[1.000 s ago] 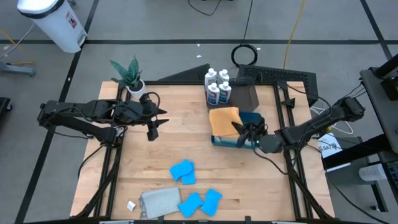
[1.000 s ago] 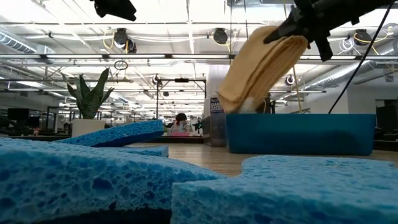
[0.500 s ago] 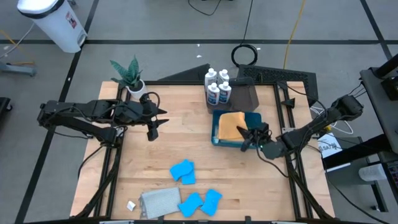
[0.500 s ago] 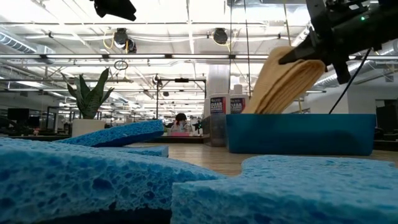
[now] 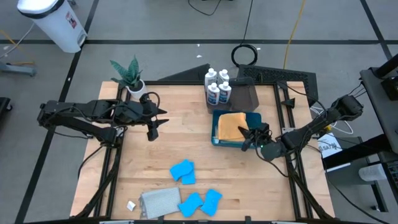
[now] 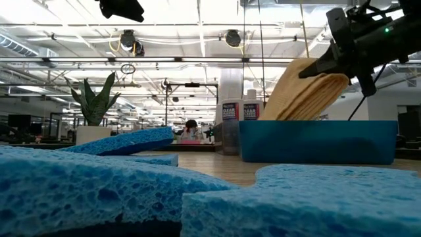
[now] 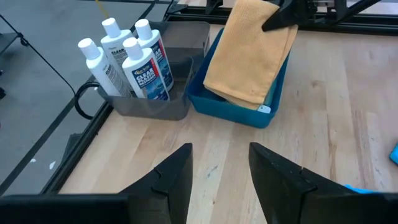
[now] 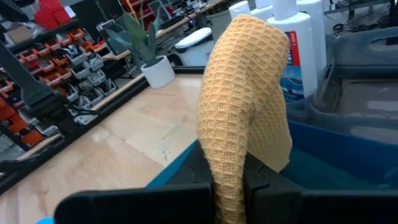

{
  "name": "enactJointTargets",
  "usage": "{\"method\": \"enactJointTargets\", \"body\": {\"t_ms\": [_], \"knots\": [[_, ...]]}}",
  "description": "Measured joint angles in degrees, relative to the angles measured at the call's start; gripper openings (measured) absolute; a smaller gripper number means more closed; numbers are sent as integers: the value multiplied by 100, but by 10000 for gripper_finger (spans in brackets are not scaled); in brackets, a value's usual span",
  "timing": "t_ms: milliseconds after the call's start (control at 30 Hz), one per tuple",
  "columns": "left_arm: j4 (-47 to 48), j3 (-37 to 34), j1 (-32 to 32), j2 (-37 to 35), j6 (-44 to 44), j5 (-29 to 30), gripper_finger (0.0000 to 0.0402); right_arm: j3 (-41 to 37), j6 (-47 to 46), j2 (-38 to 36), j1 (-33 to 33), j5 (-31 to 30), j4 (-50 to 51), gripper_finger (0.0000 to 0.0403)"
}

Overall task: Pick & Place Kitchen Items
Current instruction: Put the yellow napkin into the blue bin

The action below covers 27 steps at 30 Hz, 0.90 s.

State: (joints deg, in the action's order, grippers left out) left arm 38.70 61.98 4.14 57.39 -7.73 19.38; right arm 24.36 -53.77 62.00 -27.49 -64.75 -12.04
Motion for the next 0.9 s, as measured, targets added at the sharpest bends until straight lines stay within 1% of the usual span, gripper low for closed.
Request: {"method": "enactJointTargets", "body": {"t_ms": [133,267,367,467,567,733,900], "knots": [[0,0,0,0,0,0,161,0,-99,0,136,112,181,0],[0,0,0,0,0,0,161,0,-74,0,406,530,273,0],[0,0,0,0,0,2,161,0,-306,0,595,877,656,0],[0,0,0,0,0,2,161,0,-643,0,695,1076,1106,0],[0,0,0,0,0,2,161,0,-862,0,726,1105,1456,0],[0,0,0,0,0,2,161,0,-1178,0,726,1386,1935,0],[2,0,0,0,0,2,161,0,-1426,0,726,1446,2323,0]]}}
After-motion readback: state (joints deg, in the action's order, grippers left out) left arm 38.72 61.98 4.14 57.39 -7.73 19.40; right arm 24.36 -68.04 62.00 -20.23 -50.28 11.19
